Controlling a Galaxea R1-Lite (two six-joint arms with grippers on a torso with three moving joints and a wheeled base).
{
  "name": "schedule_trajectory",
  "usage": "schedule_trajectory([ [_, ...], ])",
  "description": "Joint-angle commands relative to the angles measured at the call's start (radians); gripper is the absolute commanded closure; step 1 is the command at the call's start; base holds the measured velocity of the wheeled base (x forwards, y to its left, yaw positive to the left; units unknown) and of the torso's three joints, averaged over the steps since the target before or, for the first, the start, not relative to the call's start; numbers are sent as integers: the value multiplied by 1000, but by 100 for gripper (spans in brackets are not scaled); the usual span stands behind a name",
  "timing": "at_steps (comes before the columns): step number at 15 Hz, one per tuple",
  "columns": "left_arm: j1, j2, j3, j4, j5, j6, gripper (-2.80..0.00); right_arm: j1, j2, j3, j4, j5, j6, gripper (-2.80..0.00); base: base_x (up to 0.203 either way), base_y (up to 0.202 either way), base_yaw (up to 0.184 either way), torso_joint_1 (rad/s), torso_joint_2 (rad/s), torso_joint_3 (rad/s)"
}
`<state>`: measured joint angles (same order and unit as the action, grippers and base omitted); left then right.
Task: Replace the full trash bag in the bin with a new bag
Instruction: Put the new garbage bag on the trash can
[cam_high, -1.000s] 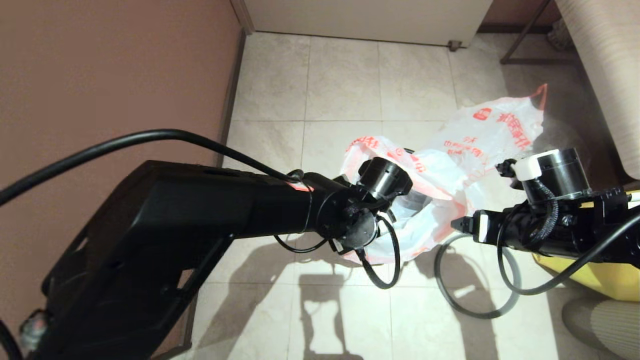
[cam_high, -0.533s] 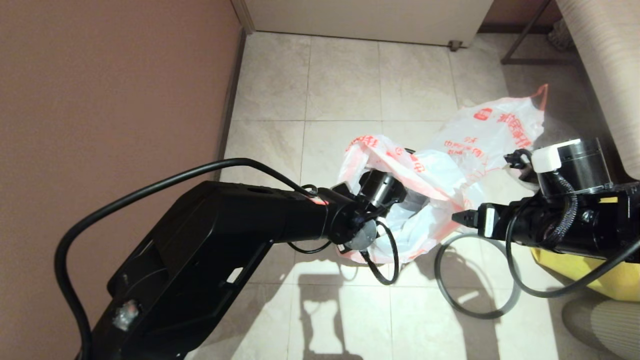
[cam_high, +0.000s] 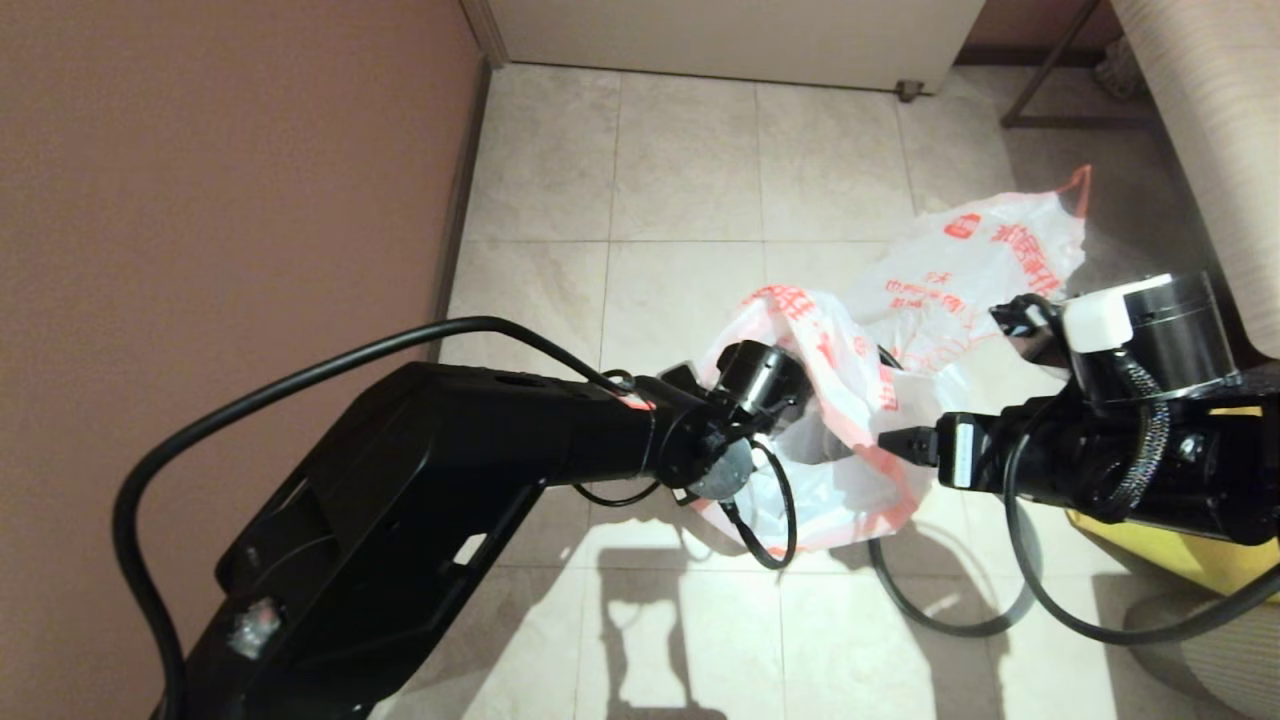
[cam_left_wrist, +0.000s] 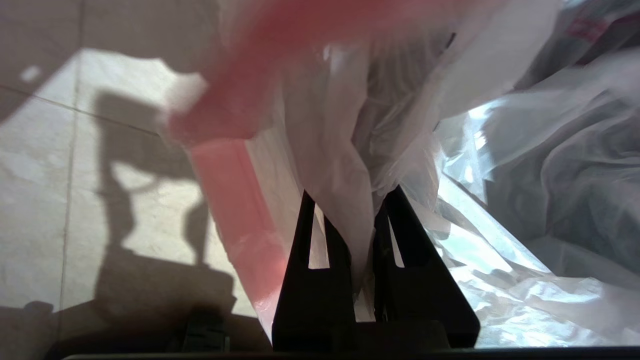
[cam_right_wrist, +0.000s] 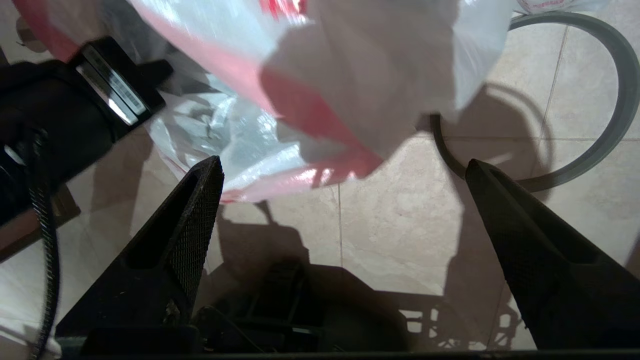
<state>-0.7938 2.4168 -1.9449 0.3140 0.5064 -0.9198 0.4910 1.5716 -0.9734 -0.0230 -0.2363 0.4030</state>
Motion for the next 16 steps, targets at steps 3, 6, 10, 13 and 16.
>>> schedule_trajectory([
  [3,4,-20,0,0,3,-7,0,80,68,-3,-2,-9,1,-280,0,0,0,0,0,0],
  [6,22,-34,0,0,0,-7,0,122,72,0,7,-9,0,0,0,0,0,0,0,0],
  [10,24,-44,0,-1,-5,-7,0,130,77,1,45,-18,-3,0,0,0,0,0,0,0],
  [13,24,-41,0,2,-10,-8,0,86,169,-32,19,-15,-45,0,0,0,0,0,0,0],
  [16,15,-52,0,4,-22,-17,0,-22,264,-134,-43,1,-118,0,0,0,0,0,0,0],
])
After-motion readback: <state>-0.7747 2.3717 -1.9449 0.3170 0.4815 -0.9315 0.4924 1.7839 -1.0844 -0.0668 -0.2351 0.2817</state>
